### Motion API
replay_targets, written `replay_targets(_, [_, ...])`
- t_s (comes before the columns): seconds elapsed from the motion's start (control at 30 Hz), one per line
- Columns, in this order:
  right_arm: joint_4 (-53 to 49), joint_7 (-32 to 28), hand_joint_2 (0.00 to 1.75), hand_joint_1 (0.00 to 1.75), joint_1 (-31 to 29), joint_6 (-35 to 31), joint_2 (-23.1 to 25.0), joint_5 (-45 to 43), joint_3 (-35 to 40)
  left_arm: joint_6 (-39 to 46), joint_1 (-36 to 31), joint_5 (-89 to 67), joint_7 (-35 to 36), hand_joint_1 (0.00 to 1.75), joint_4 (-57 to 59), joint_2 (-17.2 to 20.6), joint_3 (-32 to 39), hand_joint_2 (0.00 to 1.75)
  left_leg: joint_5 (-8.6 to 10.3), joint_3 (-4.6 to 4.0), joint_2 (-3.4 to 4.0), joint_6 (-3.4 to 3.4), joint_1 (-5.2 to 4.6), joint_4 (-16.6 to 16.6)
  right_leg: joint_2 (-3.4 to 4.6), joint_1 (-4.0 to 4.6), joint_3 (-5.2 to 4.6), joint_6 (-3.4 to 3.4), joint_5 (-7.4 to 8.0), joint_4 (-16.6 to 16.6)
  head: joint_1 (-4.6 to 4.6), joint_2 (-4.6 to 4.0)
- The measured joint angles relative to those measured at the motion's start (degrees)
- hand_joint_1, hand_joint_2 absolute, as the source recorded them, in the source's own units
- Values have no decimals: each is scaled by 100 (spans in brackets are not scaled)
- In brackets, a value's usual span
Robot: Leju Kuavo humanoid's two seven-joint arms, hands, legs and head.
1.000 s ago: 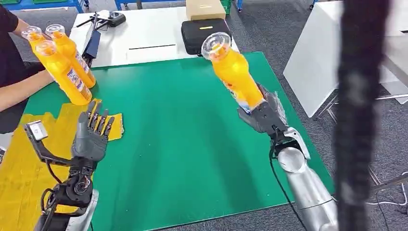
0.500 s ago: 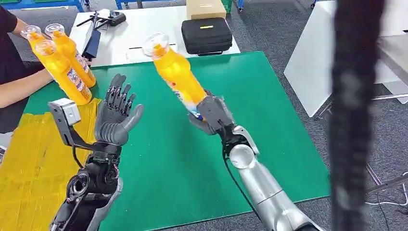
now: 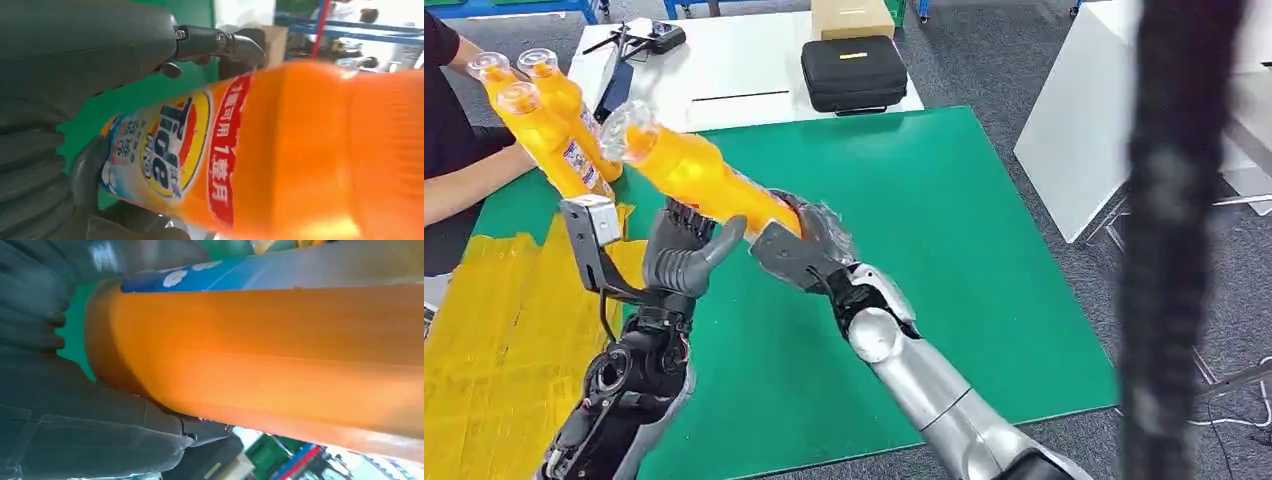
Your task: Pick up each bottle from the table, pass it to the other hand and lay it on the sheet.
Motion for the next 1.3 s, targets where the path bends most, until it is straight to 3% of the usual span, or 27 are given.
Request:
replay_targets(0.33, [41,201,175,175,-82,-54,61,181,699,59,-133,352,52,0,238,-114,-4,175,0,-3,1,0,0,0,0,0,-3,0,0,0,0,0])
replay_targets(0.97, [190,317,175,175,-218,0,48,129,1023,184,-147,433,19,0,324,-122,7,175,0,-4,1,0,0,0,0,0,-3,0,0,0,-2,0])
replay_targets(1.0, [217,354,175,175,-238,7,46,72,1093,214,-134,454,0,44,324,-122,13,175,0,-3,1,-1,0,0,0,0,-3,0,0,1,-2,0])
replay_targets(1.03, [251,380,175,175,-263,13,44,-9,1173,251,-111,465,-33,159,324,-122,22,175,1,-3,1,-1,0,0,0,0,-3,0,0,1,0,0])
replay_targets(1.07, [288,400,175,175,-288,13,39,-68,1247,271,-90,483,-55,175,324,-122,33,175,1,-3,1,-1,0,0,0,0,-3,0,0,1,0,0])
replay_targets(1.3, [498,391,175,175,-388,15,-50,-245,1571,295,101,531,-234,175,348,-107,107,175,1,-4,1,-1,0,0,0,0,-5,0,0,0,-2,0])
